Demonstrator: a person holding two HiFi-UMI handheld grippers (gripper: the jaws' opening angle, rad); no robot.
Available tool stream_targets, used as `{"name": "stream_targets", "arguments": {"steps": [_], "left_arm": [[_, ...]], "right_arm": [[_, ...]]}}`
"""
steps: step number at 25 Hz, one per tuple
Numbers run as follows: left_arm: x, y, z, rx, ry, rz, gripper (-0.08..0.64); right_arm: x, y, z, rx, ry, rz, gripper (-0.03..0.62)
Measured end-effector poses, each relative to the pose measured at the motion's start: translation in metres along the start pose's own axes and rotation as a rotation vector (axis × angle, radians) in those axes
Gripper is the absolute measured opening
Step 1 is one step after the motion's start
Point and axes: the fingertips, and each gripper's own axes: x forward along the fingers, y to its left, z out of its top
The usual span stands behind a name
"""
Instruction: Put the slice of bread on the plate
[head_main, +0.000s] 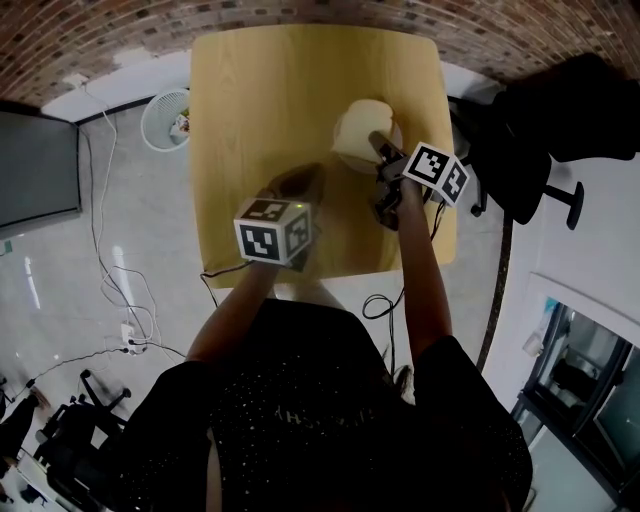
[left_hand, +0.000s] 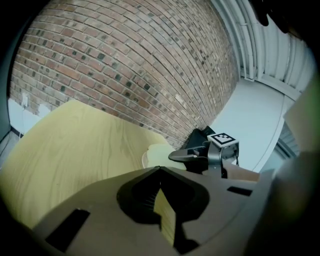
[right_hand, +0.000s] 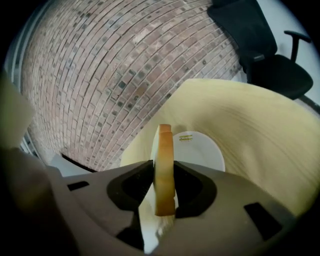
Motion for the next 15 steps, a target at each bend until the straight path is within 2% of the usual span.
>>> {"name": "stream_targets", "arguments": {"steps": [3,7,9,13,15], "left_arm": [[-0.002,-0.004,-0.003,0.003,0.002,-0.010,0.009],[-0.004,-0.009,-0.006,0.004,0.011,-0.023,0.009],[-0.005,-0.010,-0.008,0.006,0.014,-0.030,0.009],[-0.005,-0.013,-0.009,0.013,0.015,-0.044,0.009],[-0.005,-0.013,-0.007,0.020,0.013,-0.044,0.009]], "right_arm": [[-0.001,-0.001,0.002,-0.090,-0.007,-0.082,0.121],[-0.005,-0.009,0.006,-0.297,-0.025,-0.257,0.171],[-0.008,-0.012,0.006,-0.375,-0.025,-0.319,0.211],[-0.021,-0.018,0.015,-0.433,-0.082,-0.411,0.244],[-0.031,-0.016,0.019,-0.452,-0.128,-0.426,0.243]]}}
